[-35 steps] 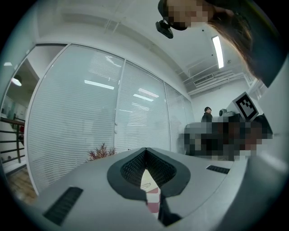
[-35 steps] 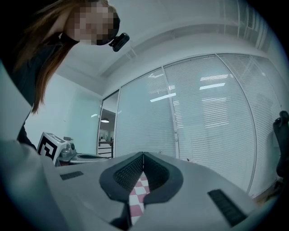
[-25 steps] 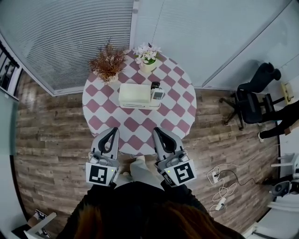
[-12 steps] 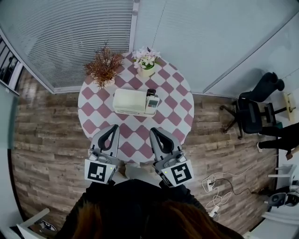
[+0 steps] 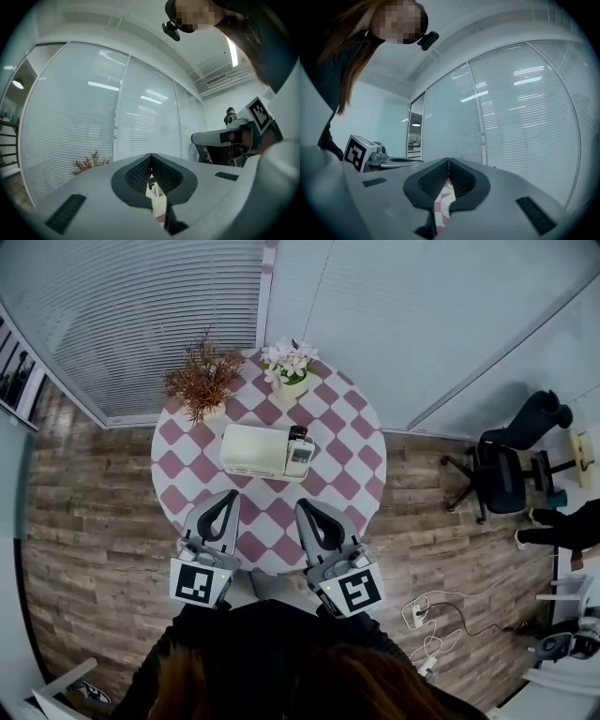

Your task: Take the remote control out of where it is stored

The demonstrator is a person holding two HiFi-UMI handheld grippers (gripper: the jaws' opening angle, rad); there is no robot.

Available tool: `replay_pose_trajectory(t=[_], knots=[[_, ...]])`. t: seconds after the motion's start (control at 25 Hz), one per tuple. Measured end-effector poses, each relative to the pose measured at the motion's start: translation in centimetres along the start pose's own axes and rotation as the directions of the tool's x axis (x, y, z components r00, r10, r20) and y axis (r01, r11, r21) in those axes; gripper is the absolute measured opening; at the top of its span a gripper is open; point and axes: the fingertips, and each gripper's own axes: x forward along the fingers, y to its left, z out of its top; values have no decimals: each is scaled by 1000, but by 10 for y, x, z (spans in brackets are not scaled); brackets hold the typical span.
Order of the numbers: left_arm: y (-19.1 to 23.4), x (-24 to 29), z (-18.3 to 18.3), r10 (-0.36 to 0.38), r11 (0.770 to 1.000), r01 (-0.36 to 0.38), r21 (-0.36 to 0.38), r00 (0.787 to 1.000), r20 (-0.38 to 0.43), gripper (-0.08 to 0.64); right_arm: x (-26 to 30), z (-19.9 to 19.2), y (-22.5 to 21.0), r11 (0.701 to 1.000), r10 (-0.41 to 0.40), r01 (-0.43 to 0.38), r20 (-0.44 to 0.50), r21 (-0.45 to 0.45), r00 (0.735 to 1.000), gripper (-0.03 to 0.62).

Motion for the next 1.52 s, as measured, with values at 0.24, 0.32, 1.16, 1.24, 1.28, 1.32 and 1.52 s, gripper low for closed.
replay_pose_trajectory(t=[0.24,0.32,1.16,1.24,1.28,1.32,1.52], knots=[[3,14,4,-52,999,52,17,998,18,6,3,3,-14,995,-101,101,-18,-8,995,14],[7,17,5,-62,998,61,13,998,15,6,5,-1,-18,990,-138,138,-36,-9,990,14],[27,13,7,-90,996,90,18,996,9,6,52,-88,-97,930,-352,367,-268,6,897,15],[31,12,7,-84,996,84,19,996,10,6,57,-96,-97,930,-352,368,-287,0,891,14],[33,11,7,-83,996,82,19,997,10,6,59,-100,-98,930,-352,368,-297,-2,888,14],[34,10,6,-82,996,81,19,997,9,6,61,-103,-99,929,-352,369,-307,-3,884,14],[36,8,5,-79,997,79,17,997,1,6,68,-121,-104,925,-360,379,-348,-14,865,15]])
